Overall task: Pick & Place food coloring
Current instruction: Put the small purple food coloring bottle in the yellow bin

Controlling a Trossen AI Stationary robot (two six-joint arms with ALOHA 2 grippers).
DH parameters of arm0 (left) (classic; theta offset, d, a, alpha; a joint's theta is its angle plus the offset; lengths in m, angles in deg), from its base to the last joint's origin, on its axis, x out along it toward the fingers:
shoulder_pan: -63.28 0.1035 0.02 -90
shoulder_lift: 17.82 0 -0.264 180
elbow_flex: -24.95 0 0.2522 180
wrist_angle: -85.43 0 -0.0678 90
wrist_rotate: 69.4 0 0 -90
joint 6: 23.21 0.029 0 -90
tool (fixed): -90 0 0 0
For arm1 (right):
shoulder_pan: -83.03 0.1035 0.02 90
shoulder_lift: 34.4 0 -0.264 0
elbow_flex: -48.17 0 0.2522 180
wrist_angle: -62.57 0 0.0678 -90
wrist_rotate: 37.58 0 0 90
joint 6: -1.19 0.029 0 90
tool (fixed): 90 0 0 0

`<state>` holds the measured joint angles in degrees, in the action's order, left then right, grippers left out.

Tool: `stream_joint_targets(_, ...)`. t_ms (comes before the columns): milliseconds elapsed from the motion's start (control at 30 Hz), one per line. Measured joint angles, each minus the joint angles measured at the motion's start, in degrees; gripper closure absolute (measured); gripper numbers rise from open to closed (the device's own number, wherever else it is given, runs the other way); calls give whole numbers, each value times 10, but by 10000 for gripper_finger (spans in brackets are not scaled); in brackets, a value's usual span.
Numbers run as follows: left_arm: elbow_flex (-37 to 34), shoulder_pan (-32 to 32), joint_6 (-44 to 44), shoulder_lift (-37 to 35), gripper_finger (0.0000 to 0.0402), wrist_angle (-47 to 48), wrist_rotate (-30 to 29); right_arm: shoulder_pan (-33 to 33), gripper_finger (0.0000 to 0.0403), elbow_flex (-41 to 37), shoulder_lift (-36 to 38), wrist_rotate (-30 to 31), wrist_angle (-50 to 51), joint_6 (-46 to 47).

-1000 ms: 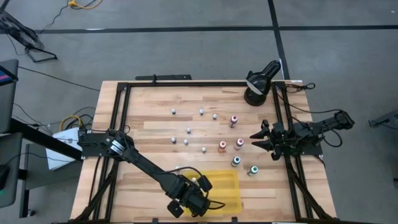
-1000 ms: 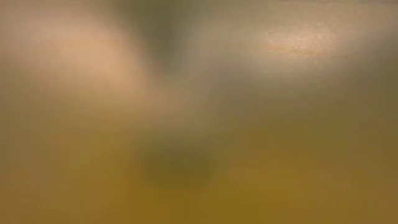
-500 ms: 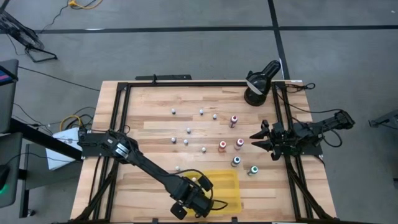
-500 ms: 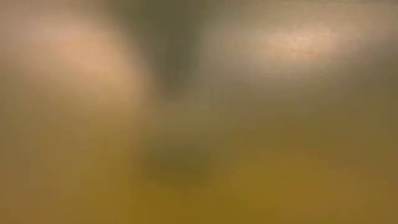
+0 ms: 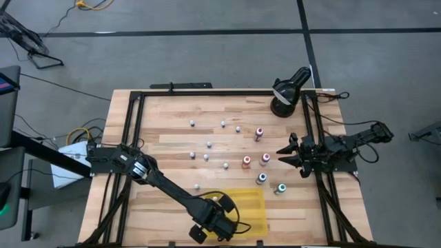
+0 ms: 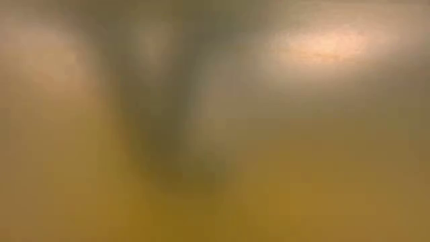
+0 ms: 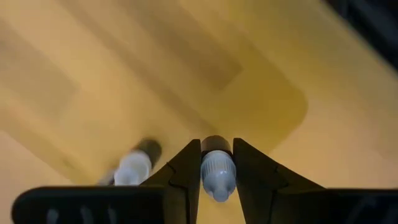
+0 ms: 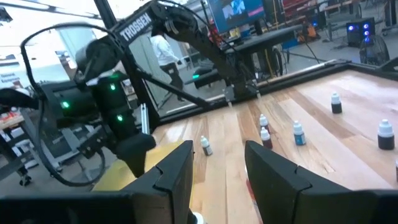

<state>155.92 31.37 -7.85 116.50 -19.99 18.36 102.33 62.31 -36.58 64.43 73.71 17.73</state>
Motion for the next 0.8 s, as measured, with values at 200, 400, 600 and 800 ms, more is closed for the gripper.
stream_joint_targets(200,0,-1,2,7,329,11,1,0,266,0,0,0,0,0)
stream_joint_targets(400,0,-1,0,8,329,-2,0,0,264,0,0,0,0,0)
stream_joint_targets(600,-7,-1,0,8,329,-10,2,0,266,0,0,0,0,0)
stream_joint_targets(800,-11,-1,-2,8,329,-16,2,0,264,0,0,0,0,0)
